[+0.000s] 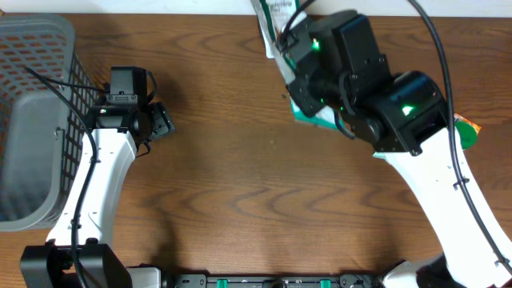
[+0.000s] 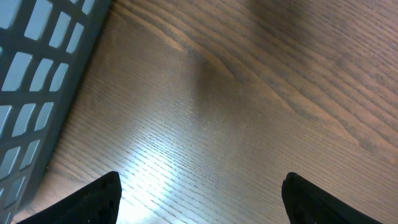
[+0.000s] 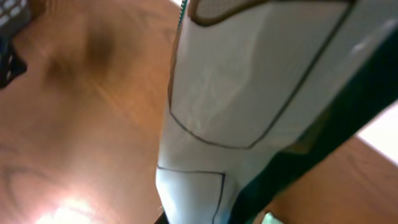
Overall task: Scan the item barcode
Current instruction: 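Lift the gloves pack and raise it toward the white scanner, then hold the gloves pack barcode over the white scanner with the right gripper, then carry the gloves pack right and lower it beside the wipes pack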
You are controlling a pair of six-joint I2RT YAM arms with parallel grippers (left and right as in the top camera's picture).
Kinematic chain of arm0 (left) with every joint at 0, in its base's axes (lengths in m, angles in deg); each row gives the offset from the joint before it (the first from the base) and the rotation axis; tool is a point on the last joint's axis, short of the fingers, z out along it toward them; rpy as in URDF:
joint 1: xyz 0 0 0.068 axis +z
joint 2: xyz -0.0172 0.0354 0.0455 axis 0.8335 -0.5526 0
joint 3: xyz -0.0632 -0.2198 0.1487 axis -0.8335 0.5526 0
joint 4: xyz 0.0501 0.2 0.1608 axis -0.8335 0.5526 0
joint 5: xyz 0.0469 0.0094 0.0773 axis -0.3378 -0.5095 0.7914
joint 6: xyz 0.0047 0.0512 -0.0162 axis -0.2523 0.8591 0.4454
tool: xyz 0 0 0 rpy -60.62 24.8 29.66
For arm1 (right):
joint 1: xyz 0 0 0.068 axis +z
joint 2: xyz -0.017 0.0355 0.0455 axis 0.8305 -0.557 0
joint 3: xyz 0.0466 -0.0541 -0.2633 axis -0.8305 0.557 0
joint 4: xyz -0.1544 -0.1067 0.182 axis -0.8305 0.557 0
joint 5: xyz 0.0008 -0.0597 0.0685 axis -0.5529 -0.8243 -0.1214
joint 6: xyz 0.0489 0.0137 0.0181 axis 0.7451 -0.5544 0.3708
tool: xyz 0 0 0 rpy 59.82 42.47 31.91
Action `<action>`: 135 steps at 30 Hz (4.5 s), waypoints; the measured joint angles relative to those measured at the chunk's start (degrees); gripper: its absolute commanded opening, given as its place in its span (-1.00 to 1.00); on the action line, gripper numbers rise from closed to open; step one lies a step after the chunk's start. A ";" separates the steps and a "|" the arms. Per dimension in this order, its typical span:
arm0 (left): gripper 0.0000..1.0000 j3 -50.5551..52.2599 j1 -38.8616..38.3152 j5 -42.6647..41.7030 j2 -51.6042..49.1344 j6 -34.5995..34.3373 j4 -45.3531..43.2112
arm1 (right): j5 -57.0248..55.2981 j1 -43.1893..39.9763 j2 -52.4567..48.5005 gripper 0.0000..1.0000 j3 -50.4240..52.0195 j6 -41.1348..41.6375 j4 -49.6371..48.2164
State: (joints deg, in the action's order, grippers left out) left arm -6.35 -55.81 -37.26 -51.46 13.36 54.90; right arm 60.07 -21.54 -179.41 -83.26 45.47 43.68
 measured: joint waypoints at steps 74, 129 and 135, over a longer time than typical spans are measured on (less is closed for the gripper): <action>0.67 0.00 0.00 0.02 0.00 0.00 -0.04 | -27.41 0.48 -46.18 -0.98 -2.49 -59.41 -78.05; 0.67 0.00 0.00 0.00 0.00 0.00 0.00 | -14.23 -7.02 -39.32 -0.99 -2.45 -6.10 -49.86; 0.68 0.00 0.00 0.00 0.00 0.00 0.00 | -7.65 -11.76 -21.92 -0.98 -2.62 4.61 -24.92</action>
State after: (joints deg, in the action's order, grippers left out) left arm -6.35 -55.81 -37.26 -51.46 13.36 54.90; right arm 52.42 -33.30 -201.33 -85.89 50.08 18.76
